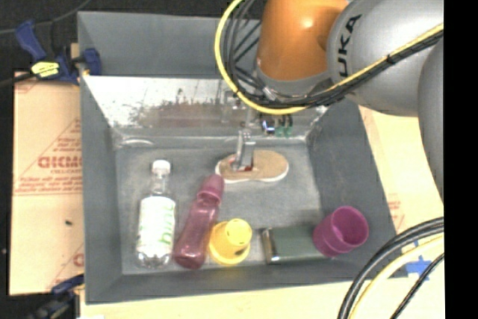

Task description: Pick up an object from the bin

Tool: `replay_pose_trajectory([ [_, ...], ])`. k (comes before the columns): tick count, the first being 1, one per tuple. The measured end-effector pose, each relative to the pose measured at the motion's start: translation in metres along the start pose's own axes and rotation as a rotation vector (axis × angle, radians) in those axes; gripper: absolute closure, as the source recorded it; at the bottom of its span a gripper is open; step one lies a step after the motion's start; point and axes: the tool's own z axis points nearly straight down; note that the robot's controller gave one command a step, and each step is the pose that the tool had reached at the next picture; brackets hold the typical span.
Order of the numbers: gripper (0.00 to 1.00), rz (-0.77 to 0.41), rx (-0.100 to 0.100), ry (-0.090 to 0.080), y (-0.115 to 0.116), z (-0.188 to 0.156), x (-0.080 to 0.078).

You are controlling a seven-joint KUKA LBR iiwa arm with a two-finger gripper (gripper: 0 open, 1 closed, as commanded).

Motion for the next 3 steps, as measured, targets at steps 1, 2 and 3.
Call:
replay_pose_trajectory([
  [1, 0.00, 0.001, -0.001, -0.008, 0.000, -0.005, -0.001],
  [2, 0.00, -0.001, -0.001, -0.009, -0.004, 0.066, 0.018],
  [3, 0.00, 0.092, -0.002, -0.006, 0.019, 0.135, 0.027],
])
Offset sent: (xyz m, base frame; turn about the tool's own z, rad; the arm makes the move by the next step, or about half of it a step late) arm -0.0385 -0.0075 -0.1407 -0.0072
